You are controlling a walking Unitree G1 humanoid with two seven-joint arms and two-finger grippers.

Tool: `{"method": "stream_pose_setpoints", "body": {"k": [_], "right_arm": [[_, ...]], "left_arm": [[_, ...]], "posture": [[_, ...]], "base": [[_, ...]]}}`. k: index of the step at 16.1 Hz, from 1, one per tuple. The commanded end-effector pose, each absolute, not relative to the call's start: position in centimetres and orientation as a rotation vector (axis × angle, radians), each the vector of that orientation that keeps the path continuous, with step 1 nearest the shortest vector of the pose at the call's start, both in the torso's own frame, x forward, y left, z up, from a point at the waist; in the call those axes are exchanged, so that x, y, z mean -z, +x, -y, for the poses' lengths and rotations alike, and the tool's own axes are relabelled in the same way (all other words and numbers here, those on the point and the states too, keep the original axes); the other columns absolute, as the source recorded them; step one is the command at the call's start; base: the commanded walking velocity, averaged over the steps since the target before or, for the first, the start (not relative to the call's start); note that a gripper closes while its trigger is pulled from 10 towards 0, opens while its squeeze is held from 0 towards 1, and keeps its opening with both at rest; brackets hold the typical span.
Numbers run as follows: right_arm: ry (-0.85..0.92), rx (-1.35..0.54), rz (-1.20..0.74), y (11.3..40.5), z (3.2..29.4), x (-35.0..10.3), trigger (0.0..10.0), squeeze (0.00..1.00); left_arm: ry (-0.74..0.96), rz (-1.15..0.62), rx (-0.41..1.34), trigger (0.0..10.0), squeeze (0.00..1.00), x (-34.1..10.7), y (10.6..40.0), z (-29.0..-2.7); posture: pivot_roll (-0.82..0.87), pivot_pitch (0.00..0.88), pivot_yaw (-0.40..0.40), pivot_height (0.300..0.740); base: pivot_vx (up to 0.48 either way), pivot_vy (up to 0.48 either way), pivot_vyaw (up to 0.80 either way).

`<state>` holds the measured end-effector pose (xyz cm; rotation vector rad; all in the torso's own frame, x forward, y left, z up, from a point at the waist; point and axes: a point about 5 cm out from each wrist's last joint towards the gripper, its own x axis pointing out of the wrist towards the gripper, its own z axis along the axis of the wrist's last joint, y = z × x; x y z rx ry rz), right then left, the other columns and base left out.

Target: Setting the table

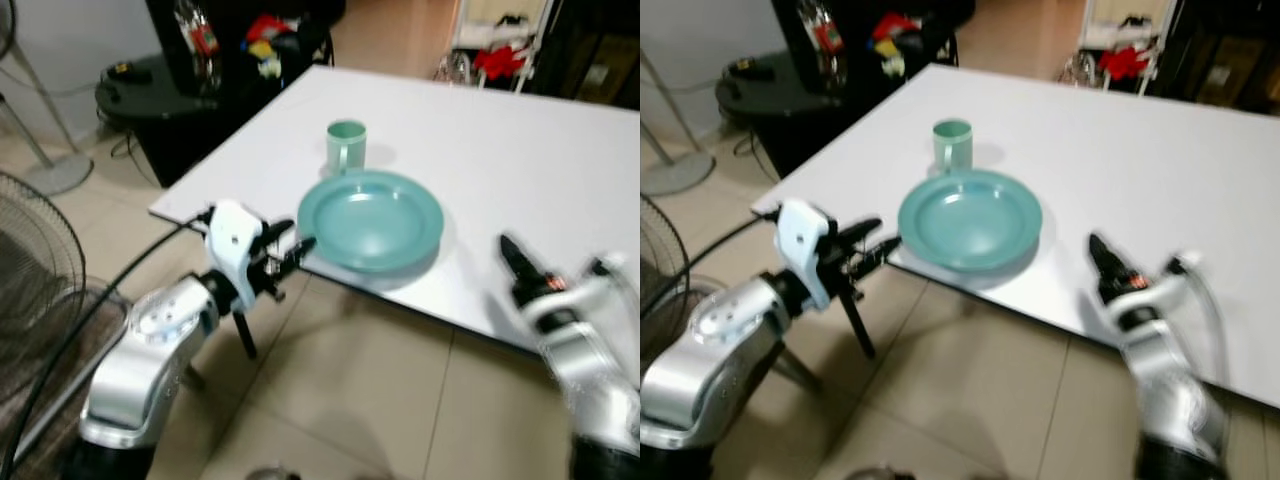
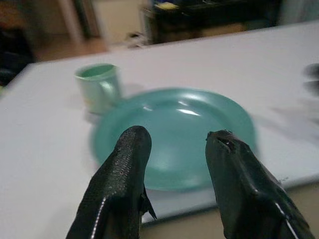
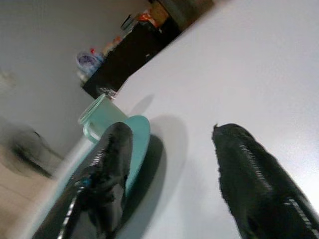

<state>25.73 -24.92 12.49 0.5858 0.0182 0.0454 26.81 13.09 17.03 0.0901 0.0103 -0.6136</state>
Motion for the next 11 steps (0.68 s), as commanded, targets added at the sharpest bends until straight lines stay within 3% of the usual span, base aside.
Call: {"method": "stream_pose_setpoints", "body": {"k": [1, 6, 8, 11], "right_arm": [[0.476, -0.071, 0.012, 25.5, 23.9, -14.6, 10.0, 1.00], [0.225, -0.184, 0.079, 24.9, 18.8, -19.6, 10.0, 1.00], [0.110, -0.193, 0.058, 24.4, 18.0, -18.9, 10.0, 1.00], [0.073, -0.200, 0.043, 24.6, 17.2, -18.9, 10.0, 1.00]], "left_arm": [[0.122, -0.011, 0.518, 10.0, 0.00, -16.9, 27.5, -14.4], [0.187, 0.062, 0.294, 10.0, 0.00, -18.1, 28.8, -16.3], [0.151, 0.067, 0.285, 10.0, 0.00, -18.0, 28.5, -15.9], [0.119, 0.084, 0.232, 10.0, 0.00, -18.2, 28.2, -15.4]], "posture": [[0.00, 0.000, 0.116, 0.740], [-0.03, 0.000, 0.094, 0.740], [-0.01, 0.000, 0.082, 0.740], [0.02, 0.000, 0.079, 0.740]], "base": [[0.000, 0.000, 0.00], [0.000, 0.000, 0.00], [0.000, 0.000, 0.80], [0.000, 0.000, 0.80]]}}
